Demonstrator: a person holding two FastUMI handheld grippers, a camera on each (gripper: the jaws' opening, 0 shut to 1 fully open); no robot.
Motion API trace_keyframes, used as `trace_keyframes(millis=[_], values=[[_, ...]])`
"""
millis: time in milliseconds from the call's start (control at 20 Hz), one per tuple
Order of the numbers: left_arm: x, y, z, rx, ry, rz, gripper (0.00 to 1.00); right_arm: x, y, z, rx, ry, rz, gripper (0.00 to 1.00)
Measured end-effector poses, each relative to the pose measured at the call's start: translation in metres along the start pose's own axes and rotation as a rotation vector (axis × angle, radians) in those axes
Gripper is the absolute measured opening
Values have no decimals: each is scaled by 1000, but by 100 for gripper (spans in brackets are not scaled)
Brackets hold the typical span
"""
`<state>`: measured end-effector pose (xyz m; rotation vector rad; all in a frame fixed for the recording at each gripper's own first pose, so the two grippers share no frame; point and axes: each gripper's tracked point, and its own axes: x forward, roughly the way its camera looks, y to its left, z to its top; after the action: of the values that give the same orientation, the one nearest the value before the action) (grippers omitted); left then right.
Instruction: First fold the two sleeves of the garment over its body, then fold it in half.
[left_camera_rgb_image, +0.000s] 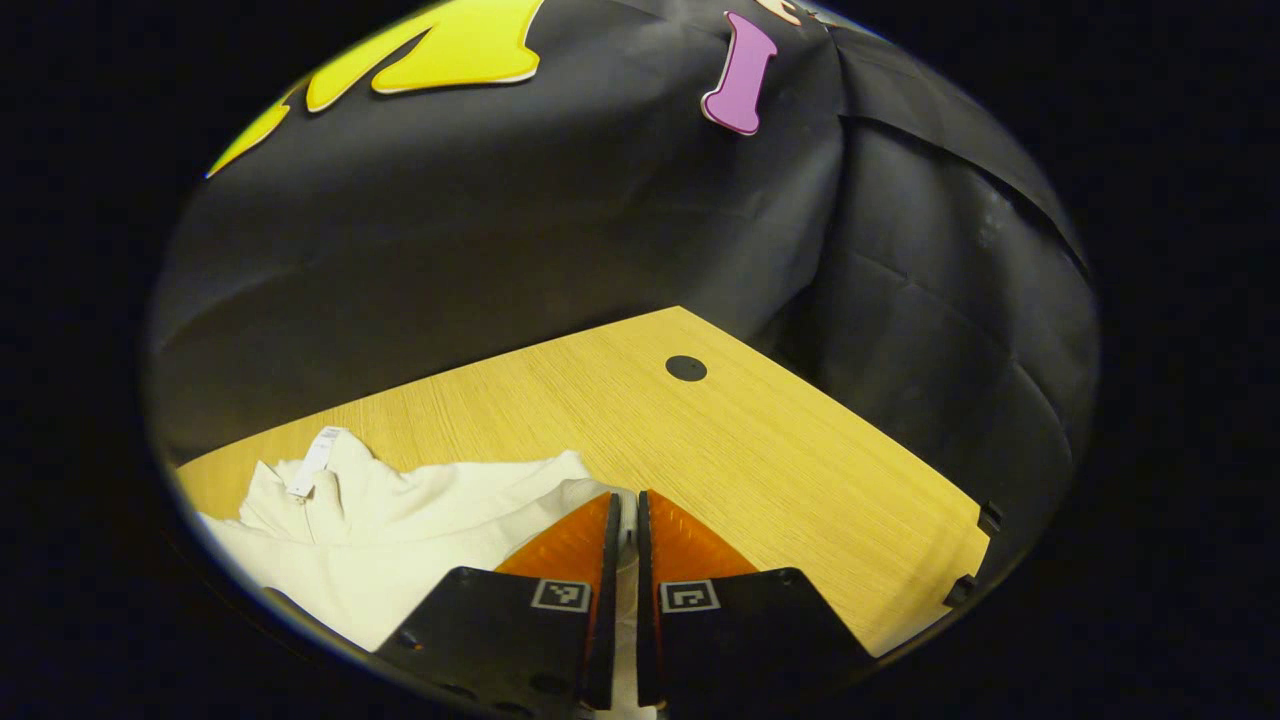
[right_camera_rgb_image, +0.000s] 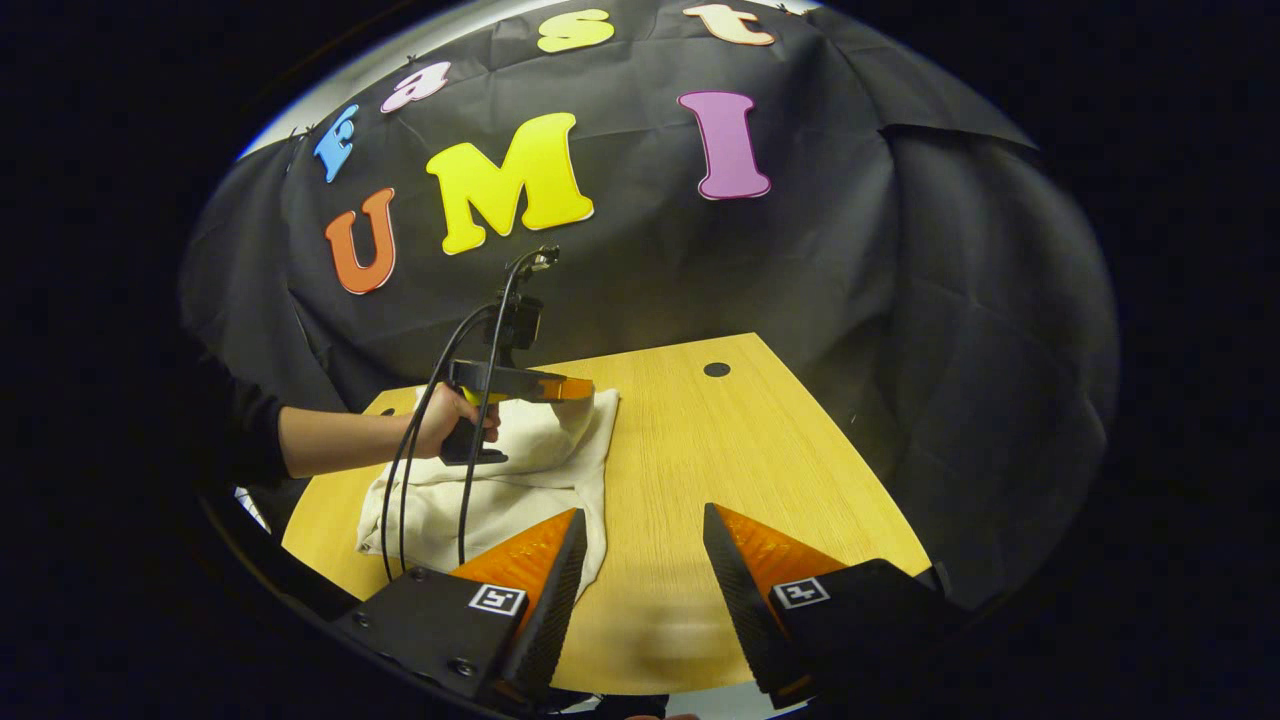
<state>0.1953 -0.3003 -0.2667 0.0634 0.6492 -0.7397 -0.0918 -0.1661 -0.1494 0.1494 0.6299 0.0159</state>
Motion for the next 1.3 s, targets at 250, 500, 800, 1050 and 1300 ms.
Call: trace_keyframes(millis=[250, 500, 800, 1050, 1300], values=[[-23, 10, -6, -30, -30, 51, 77, 11, 20, 4, -30, 13, 37, 75], [-88, 33, -1, -53, -130, 126, 100, 29, 44, 5, -65, 15, 79, 75], [-178, 47, 0, -81, -235, 222, 100, 47, 82, 8, -83, 4, 129, 74], [-246, 63, -38, -61, -232, 310, 100, 56, 103, 10, -119, -5, 155, 78], [-309, 76, -72, -137, -234, 412, 100, 60, 105, 1, -142, 12, 151, 81]])
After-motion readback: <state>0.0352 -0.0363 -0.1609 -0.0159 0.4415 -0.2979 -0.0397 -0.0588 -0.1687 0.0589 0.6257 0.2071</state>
